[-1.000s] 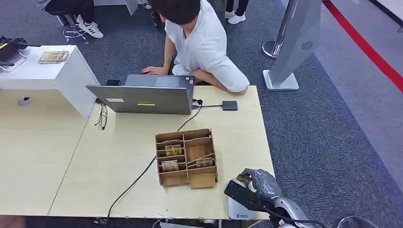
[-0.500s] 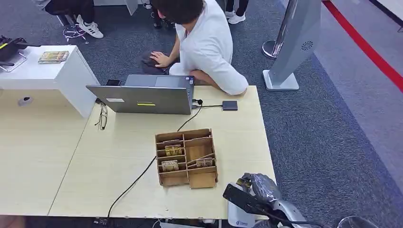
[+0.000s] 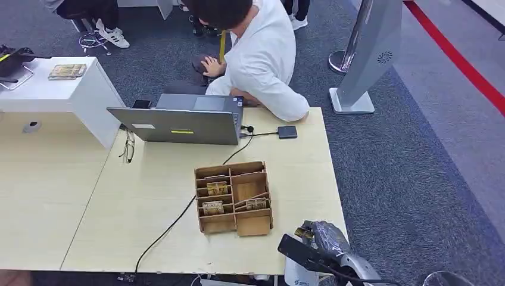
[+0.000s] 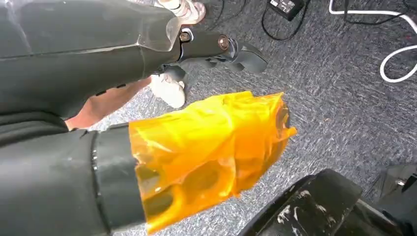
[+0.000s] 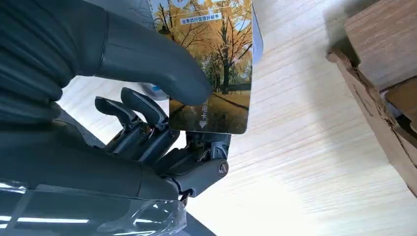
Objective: Pass the card to the sensor for recognition and then transmit it.
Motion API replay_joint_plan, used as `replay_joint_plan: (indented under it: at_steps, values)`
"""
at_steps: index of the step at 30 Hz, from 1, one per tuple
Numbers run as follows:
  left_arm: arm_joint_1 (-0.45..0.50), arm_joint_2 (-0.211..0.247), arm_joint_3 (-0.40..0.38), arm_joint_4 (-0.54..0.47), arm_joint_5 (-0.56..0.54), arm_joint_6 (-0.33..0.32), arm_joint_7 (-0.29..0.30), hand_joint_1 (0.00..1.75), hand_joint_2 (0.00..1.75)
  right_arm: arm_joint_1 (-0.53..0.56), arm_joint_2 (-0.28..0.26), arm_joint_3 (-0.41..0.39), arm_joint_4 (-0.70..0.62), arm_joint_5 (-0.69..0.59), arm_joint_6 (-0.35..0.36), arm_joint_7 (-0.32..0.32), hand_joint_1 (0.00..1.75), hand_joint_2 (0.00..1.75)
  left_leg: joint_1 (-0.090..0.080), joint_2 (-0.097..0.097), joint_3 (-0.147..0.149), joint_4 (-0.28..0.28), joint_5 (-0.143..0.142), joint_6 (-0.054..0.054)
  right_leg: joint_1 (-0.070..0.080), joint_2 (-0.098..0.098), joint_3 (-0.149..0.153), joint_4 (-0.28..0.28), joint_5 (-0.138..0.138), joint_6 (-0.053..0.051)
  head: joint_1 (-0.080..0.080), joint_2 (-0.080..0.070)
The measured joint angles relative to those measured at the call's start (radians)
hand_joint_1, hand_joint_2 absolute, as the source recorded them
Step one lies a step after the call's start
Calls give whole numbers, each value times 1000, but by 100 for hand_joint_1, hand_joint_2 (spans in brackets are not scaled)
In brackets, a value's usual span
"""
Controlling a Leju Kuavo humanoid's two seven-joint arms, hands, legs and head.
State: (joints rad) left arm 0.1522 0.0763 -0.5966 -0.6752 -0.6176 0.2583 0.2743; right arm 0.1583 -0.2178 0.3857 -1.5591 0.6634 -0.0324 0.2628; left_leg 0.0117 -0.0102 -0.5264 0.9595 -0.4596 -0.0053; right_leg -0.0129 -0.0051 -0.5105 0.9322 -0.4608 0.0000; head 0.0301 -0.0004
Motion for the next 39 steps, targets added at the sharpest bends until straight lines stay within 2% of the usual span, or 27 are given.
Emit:
replay_joint_plan:
  at_steps: [39]
  values:
    - [2, 8, -35, 0, 54, 24, 22, 0, 0, 8, 0, 18, -27, 6, -68, -21, 175, 175, 0, 0, 0, 0, 0, 0, 0, 0, 0, 0, 0, 0, 0, 0]
